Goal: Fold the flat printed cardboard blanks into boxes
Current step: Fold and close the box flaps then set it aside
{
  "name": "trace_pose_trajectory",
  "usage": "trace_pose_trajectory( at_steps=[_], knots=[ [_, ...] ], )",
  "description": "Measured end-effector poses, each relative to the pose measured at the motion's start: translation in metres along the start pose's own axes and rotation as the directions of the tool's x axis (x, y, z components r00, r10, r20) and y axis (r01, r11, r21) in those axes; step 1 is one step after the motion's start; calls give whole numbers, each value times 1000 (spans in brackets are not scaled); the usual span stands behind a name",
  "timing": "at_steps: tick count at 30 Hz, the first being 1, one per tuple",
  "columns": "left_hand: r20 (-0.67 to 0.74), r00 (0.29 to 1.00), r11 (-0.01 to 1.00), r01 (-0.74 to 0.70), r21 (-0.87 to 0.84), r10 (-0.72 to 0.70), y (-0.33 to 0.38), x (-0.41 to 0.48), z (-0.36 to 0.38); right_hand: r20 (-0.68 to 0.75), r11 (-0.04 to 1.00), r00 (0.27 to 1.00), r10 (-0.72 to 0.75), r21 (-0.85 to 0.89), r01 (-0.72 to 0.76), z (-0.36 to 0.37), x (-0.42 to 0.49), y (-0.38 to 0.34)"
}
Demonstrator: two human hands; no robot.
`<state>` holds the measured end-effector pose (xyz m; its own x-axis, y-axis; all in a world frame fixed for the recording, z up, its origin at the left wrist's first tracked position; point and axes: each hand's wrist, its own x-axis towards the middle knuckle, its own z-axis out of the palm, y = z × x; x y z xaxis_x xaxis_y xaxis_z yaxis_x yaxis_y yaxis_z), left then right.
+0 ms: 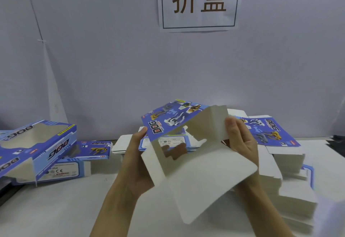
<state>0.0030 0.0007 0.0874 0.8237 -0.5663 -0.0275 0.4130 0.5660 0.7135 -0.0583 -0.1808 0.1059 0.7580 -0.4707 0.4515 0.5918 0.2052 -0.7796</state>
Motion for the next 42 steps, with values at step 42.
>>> trace_pose_trajectory(
  at_steps=[42],
  knots=[
    [-99, 768, 771, -637, -15, 633, -44, 1, 39, 152, 754, 916, 370, 527, -392, 3, 2, 1]
  ],
)
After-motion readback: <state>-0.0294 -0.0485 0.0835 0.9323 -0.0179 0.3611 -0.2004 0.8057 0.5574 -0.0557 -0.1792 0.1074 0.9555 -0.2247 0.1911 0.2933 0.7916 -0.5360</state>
